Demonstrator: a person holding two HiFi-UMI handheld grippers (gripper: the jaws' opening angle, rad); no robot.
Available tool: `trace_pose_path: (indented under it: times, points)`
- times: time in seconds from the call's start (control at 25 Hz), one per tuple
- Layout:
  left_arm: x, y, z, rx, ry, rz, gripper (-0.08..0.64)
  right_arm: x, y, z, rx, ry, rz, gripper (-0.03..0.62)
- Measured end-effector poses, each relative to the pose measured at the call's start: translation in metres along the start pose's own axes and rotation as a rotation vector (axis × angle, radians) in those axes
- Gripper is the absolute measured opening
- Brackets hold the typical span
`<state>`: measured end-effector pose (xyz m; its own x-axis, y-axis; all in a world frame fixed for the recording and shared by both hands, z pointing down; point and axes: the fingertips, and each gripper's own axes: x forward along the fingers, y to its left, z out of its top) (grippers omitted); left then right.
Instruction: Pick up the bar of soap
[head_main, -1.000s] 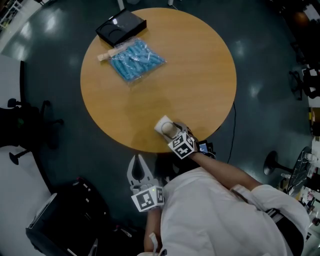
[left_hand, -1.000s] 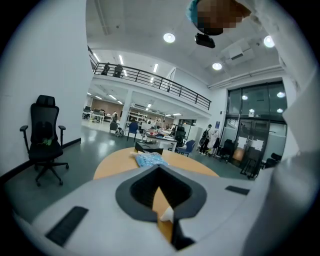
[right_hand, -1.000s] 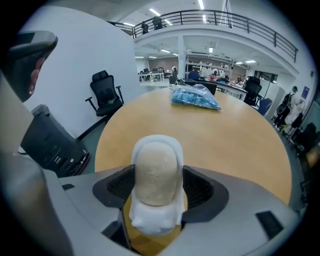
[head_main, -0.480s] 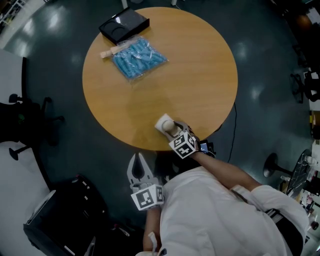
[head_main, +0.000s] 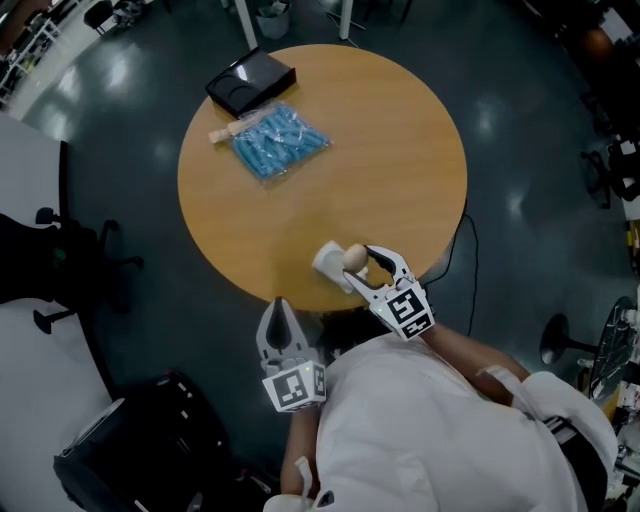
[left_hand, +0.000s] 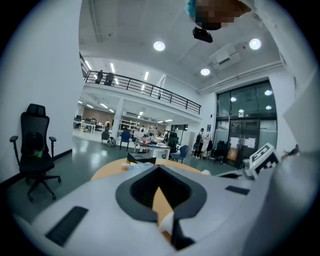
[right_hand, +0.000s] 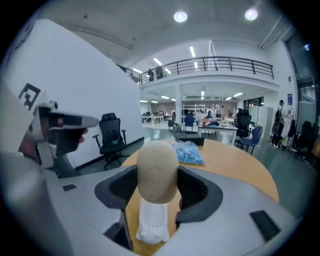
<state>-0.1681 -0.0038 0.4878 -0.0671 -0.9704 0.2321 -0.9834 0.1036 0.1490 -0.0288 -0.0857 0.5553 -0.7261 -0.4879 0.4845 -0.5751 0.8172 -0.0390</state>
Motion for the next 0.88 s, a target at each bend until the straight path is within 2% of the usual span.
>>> trace_pose_path:
  times: [0.24,0.32,0.52,0.64,0.88]
  points:
    - [-0.003,-0.027,0.050,0.029,-0.087,-0.059,0.006,-0.088,0.005,0.100,-0.050,-0.377,0.011,0.259]
    - [-0.006,-0.036,0.059,0.002,-0.113,-0.083,0.006,-0.111,0.009,0.113,-0.049,-0.442,-0.005,0.259]
    - [-0.005,-0.037,0.033,-0.018,-0.057,-0.069,0.006,-0.103,0.000,0.075,0.061,-0.368,-0.048,0.259]
    - [-0.009,-0.031,0.031,-0.011,-0.061,-0.051,0.006,-0.100,-0.012,0.072,0.110,-0.365,-0.062,0.259]
    - [-0.013,-0.028,0.033,-0.022,-0.071,-0.034,0.006,-0.097,-0.007,0.070,0.112,-0.355,-0.058,0.259]
